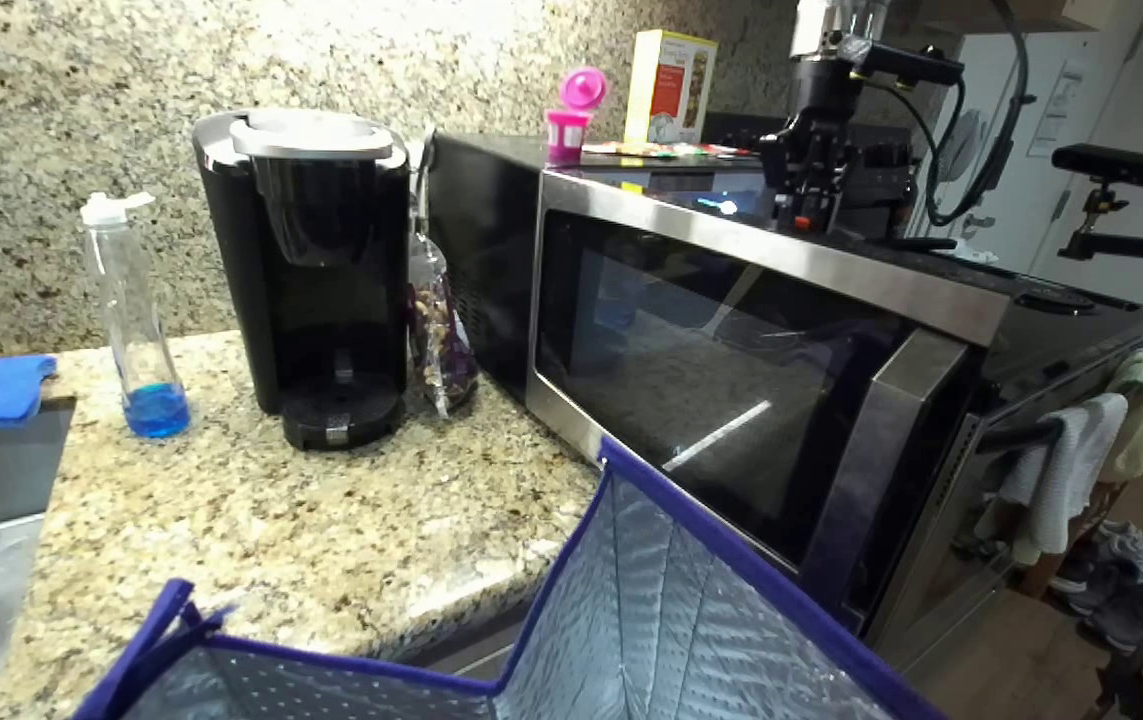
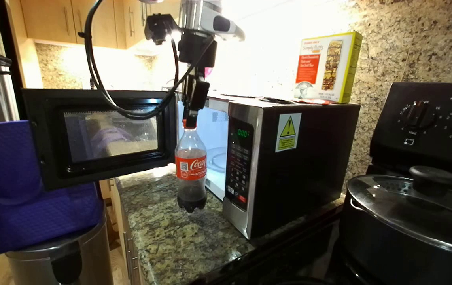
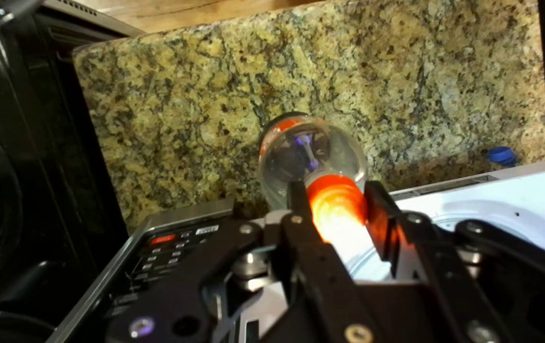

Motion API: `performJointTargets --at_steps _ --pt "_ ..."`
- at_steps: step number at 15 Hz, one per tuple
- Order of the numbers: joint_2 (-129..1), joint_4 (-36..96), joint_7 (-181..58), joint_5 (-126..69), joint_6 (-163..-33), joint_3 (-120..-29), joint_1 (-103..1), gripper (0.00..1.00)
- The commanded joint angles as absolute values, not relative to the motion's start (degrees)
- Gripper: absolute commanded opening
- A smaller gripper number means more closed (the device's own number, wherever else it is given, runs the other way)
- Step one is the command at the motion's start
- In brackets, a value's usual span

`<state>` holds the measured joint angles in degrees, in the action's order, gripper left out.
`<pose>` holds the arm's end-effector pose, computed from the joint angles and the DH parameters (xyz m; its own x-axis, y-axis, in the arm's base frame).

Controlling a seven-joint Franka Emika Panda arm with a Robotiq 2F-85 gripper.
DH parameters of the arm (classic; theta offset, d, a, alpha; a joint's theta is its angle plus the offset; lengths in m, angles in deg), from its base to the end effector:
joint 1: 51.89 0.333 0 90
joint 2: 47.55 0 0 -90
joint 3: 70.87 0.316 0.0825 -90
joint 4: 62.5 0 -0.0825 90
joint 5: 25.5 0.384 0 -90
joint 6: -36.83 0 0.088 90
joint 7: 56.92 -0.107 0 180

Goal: Place the Coca-Cola bottle on top of the microwave

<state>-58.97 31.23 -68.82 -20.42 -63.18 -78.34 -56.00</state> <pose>0.6038 -0.1098 0.4923 0.9063 -0.4109 -0.0986 -0.4162 -0.9084 -0.0404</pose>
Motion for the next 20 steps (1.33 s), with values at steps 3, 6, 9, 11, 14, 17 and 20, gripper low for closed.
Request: performJointTargets --at_steps 3,6,9,11,14,17,20 --pt "-55.3 28.4 -69.0 -29.4 -61.2 -76.8 -54.3 0.08" --pt "-53.5 26.8 -68.1 -33.0 -60.2 -75.8 -53.4 0.08" --pt "-50.9 25.3 -67.9 -36.4 -59.8 -74.7 -52.6 0.08" --pt "-49.2 24.3 -67.4 -38.2 -59.8 -74.1 -52.3 0.08" --pt "-47.9 21.9 -65.8 -39.3 -59.7 -73.4 -52.4 0.08" --pt "-47.0 19.6 -63.0 -38.7 -59.6 -73.2 -52.6 0.08" --pt "-46.3 18.1 -61.7 -38.9 -59.2 -72.9 -52.5 0.08"
